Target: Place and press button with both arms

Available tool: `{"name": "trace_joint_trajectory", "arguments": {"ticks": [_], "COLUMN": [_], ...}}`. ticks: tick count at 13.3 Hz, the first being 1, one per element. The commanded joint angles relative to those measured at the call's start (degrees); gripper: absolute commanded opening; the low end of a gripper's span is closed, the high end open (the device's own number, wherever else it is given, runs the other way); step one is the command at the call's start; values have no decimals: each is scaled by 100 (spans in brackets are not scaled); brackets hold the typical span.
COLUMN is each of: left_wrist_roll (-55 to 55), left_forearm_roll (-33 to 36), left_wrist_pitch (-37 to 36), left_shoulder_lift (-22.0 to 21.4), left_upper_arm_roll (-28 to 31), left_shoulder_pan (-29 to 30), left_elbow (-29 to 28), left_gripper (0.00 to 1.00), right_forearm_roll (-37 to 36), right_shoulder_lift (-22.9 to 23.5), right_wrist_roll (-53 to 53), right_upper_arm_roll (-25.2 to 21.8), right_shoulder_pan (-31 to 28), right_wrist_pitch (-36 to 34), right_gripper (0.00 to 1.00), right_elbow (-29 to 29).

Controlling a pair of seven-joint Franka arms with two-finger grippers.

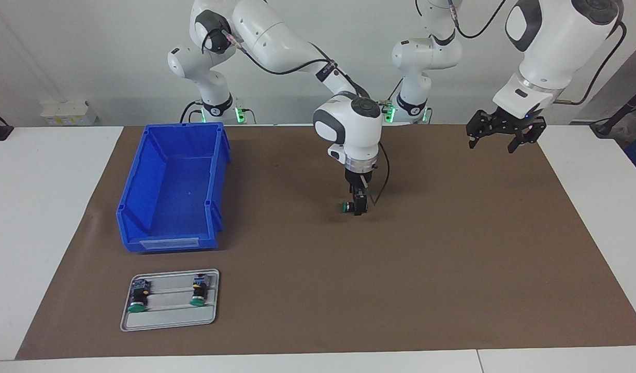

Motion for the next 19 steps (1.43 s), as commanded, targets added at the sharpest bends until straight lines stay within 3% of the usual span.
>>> {"name": "trace_joint_trajectory", "arguments": {"ticks": [1,6,12,17,19], "left_wrist_roll": [847,2447,2897,3099,3501], "left_forearm_roll": [-503,-584,-584,-584,-575], "left_wrist_pitch": [576,1411,2308,2809,2925], "left_shoulder_lift": [-171,-171,66,303,304], "left_upper_arm_roll": [24,24,33,33,33], "left_shoulder_pan": [-30,-776,-1927,-2710,-2746], "left_elbow": [-347,-838,-1462,-1770,-1955], "left_gripper": [100,100,100,100,100], "right_forearm_roll": [198,463,637,841,850], "right_shoulder_lift": [-906,-2173,-3325,-3748,-3757], "right_wrist_roll": [-730,-2970,-5974,-8787,-9790], "right_upper_arm_roll": [59,59,50,42,-11], "right_shoulder_pan": [-353,-1048,-2181,-3314,-3640], "right_wrist_pitch": [0,-525,-1071,-1792,-1890], "right_gripper": [98,100,100,100,100], "right_elbow": [-916,-1929,-2597,-2563,-2440]}}
